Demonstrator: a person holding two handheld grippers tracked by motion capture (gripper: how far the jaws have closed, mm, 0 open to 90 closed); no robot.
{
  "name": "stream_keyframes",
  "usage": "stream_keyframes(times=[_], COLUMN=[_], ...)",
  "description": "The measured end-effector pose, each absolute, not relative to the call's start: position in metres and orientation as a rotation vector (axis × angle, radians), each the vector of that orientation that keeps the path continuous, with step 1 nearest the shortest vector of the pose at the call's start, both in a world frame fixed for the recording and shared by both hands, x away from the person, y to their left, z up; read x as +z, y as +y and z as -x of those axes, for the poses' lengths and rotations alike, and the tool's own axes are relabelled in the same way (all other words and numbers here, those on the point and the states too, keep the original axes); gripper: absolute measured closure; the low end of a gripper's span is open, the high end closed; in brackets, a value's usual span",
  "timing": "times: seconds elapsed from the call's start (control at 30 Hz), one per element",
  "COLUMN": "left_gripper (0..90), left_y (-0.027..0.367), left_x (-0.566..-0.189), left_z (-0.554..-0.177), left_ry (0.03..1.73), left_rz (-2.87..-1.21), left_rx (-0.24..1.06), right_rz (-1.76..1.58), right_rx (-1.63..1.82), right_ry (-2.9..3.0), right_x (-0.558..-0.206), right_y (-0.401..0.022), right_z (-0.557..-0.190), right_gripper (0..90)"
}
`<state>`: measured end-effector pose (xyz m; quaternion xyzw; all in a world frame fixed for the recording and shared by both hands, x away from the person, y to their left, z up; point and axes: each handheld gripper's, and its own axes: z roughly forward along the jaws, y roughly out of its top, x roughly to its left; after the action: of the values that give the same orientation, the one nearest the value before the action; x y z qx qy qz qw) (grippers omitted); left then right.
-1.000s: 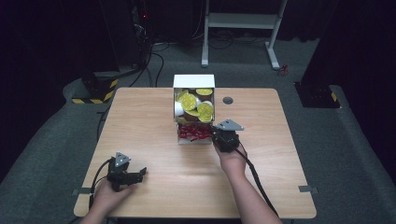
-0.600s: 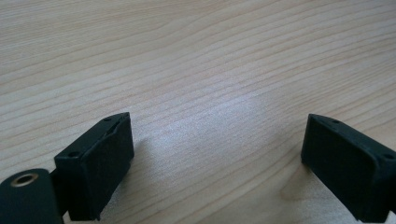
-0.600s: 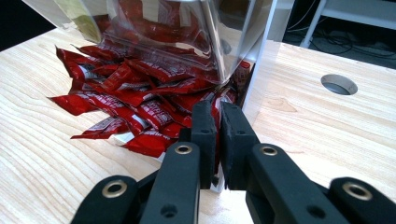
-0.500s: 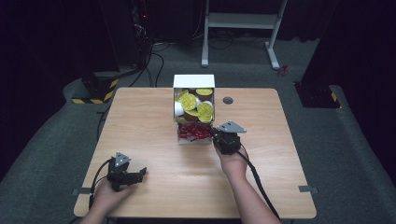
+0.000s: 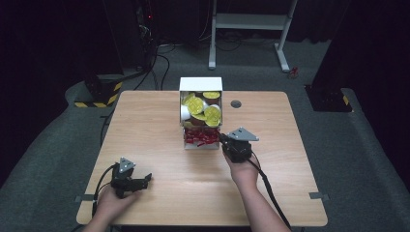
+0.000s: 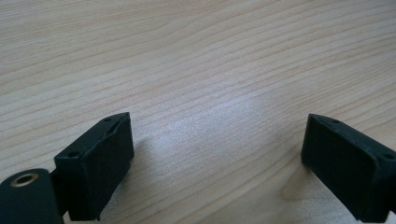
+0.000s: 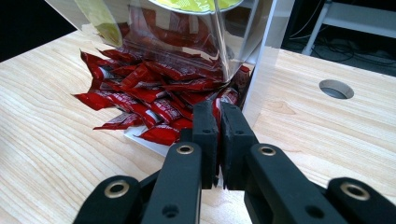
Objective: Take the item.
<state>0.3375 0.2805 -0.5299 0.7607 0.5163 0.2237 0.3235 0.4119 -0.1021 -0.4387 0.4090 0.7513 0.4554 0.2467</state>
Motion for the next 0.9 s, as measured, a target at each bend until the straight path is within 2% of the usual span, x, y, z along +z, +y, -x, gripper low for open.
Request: stream_keyframes(times=[0.9], left_gripper=[9.6], left_y=[0.281], left_x=[-0.53], left_z=[-0.338], left_ry=[1.355], left_rz=[-1.995], left_rx=[0.585], right_rz=[-1.102], right_rx=[1.291], right_ry=[2.019], right_x=[-0.434], right_y=[-0.113], right_z=[-0.393], right_gripper=[87.7])
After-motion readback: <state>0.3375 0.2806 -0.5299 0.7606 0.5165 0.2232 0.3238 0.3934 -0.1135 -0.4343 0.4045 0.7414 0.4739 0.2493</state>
